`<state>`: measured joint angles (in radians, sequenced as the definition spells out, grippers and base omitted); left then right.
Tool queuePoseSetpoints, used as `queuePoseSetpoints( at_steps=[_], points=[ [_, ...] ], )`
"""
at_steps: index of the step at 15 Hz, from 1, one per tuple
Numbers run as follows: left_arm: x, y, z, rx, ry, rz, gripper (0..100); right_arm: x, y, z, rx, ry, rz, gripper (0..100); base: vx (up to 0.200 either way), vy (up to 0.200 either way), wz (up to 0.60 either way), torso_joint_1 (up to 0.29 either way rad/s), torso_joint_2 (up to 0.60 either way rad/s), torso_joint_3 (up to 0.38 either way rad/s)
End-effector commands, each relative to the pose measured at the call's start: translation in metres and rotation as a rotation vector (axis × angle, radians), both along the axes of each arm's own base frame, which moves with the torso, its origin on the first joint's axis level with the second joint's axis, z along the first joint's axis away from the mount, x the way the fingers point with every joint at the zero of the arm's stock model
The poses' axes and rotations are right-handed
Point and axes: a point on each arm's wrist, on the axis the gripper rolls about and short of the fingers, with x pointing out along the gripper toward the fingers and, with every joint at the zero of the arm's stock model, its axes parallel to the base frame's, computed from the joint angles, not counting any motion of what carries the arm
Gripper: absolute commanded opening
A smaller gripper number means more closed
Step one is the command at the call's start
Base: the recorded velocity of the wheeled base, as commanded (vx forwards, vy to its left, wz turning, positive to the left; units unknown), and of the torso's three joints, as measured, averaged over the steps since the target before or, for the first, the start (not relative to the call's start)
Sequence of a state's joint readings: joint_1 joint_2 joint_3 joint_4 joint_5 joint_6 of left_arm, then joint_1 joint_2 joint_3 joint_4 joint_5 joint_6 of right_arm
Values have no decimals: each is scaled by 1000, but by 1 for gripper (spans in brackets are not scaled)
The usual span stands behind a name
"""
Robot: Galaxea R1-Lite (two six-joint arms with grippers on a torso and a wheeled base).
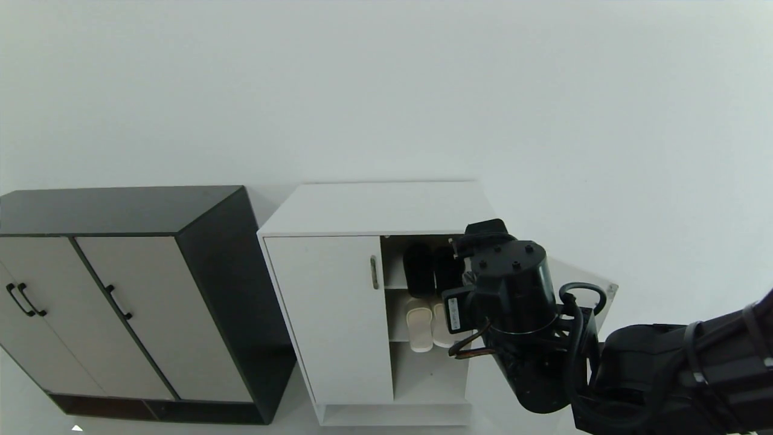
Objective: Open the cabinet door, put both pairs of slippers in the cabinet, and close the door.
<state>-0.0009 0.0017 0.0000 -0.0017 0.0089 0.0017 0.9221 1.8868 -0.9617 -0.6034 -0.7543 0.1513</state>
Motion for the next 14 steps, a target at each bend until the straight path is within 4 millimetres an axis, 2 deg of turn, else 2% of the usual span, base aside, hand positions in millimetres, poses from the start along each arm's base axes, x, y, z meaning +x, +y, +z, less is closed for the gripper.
queuePoseSetpoints(
  at_steps=[1, 6, 12, 14],
  points=[
    [0, 0, 0, 0, 0, 1, 0, 2, -2, -1, -5, 2, -6, 0, 0, 0, 0, 203, -447, -246],
    [0, 0, 0, 0, 0, 0, 0, 2, -1, -3, -10, 5, -6, 0, 0, 0, 0, 41, -89, -51],
    [0, 0, 0, 0, 0, 3, 0, 6, -3, -5, -14, 8, -18, 0, 0, 0, -600, 5, 2, 2],
    [0, 0, 0, 0, 0, 1, 0, 14, -8, -4, -9, -3, -42, 0, 0, 0, -600, 7, 2, 0]
  ],
)
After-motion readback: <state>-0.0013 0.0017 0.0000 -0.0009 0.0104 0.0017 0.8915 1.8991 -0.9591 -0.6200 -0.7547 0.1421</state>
